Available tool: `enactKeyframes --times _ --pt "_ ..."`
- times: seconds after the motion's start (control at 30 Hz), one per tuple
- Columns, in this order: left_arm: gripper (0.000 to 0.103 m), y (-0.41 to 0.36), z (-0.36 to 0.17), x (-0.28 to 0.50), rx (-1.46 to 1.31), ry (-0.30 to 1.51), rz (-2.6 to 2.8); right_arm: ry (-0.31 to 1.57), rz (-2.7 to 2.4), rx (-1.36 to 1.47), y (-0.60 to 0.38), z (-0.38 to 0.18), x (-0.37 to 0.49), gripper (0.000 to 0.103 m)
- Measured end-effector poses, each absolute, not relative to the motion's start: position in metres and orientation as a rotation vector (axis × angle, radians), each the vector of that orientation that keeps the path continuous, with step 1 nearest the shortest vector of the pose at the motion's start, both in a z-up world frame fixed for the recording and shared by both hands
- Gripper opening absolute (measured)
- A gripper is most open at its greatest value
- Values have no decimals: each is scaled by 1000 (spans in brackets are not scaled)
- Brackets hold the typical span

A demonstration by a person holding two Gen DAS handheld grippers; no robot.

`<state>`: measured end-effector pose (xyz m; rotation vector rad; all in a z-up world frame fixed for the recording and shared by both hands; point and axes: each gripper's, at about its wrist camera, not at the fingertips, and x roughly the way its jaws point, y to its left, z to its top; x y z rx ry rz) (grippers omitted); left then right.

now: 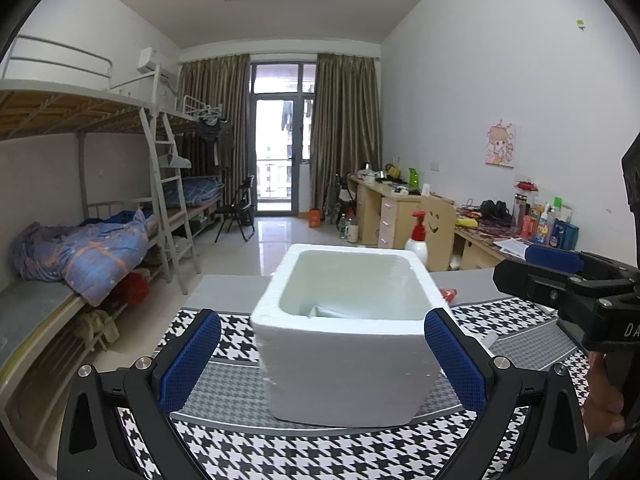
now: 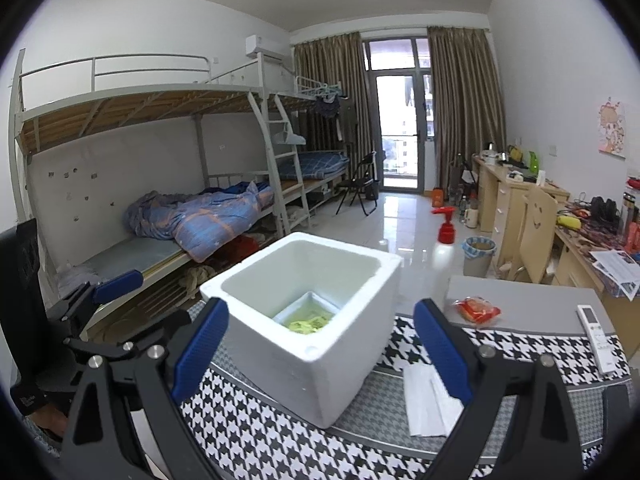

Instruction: Organize soft objects

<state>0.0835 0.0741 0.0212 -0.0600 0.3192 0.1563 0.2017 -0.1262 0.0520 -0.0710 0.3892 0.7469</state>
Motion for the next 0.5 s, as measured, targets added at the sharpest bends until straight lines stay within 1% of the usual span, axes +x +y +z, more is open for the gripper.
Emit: enactKeyframes --times 0.5 --pt "102 43 29 83 -46 298 58 374 641 -32 -169 57 199 96"
